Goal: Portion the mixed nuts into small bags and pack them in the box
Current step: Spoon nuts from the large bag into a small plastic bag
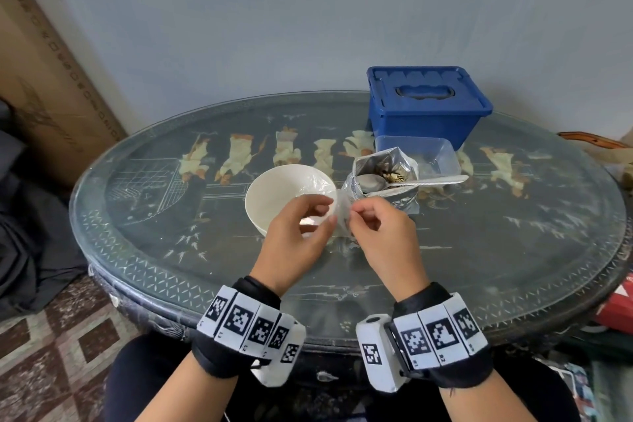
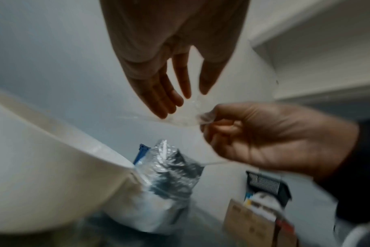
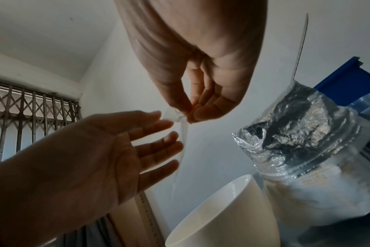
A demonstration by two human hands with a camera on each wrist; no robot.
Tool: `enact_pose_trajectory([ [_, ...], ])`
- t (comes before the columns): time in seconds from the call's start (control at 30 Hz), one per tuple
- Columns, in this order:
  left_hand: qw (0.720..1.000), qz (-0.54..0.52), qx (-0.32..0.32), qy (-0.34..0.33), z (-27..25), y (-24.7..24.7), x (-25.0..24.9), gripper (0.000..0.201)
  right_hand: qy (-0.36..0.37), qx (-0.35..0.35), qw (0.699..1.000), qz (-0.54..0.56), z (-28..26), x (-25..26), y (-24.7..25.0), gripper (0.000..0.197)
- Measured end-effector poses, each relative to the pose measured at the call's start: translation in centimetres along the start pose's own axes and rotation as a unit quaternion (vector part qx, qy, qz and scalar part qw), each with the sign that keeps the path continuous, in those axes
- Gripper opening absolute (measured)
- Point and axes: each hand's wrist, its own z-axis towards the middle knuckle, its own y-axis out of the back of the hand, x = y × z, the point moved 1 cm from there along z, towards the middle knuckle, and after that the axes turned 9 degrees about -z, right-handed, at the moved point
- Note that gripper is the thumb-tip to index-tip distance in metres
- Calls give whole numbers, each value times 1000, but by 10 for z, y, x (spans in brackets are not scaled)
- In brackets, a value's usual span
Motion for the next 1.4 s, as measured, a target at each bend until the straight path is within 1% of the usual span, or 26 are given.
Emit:
enact_pose_trajectory([
  [0.03,996,58,43,-52,-2,2,3,29,0,5,1000,6,0,0,1,8],
  [0.07,986,109,88,-95,-3,4,7,46,0,12,1000,13,-1,0,3,8],
  [0.1,972,155,121,-128,-4,6,12,59,0,21,1000,22,-1,1,4,8],
  [0.13,961,190,139,-149,-4,7,14,68,0,33,999,29,-3,2,5,9],
  [0.17,954,211,144,-155,-3,8,17,76,-1,44,998,32,-3,3,6,9],
  [0.23,957,209,142,-143,-1,9,19,85,-4,66,997,40,-5,5,6,9],
  [0.27,960,198,135,-144,1,9,19,85,-9,76,996,50,-5,6,6,9],
  [0.33,962,187,125,-157,3,9,19,79,-18,88,993,75,-6,8,6,11],
  [0.43,954,206,128,-177,4,8,20,65,6,105,992,70,-7,10,11,14],
  [0.5,948,219,125,-193,5,7,21,63,31,126,991,35,-7,11,14,20],
  [0.57,945,221,122,-207,6,6,21,63,37,152,988,-14,-5,9,17,23],
  [0.63,939,228,122,-227,8,5,21,61,29,183,981,-53,-3,8,18,18],
  [0.7,931,240,125,-244,9,4,22,57,24,199,977,-69,-3,9,18,11],
  [0.77,928,246,129,-248,11,4,22,59,18,191,979,-64,-2,11,18,8],
  [0.83,929,246,130,-245,12,5,23,63,20,183,981,-60,-2,12,19,10],
  [0.93,930,243,128,-243,13,7,25,63,42,191,977,-83,0,11,20,22],
  [1.03,932,236,134,-239,13,6,26,62,37,215,974,-63,2,13,24,31],
  [1.1,932,235,128,-243,13,5,26,63,33,213,975,-55,3,14,24,31],
  [1.17,931,242,119,-246,14,3,26,64,29,206,977,-51,3,13,23,27],
  [1.27,919,274,108,-261,15,1,28,61,19,199,978,-55,2,11,19,17],
  [1.33,913,296,103,-261,15,0,29,62,4,178,982,-66,2,8,18,21],
  [1.4,912,306,98,-255,14,0,30,65,-10,157,985,-64,2,6,17,23],
])
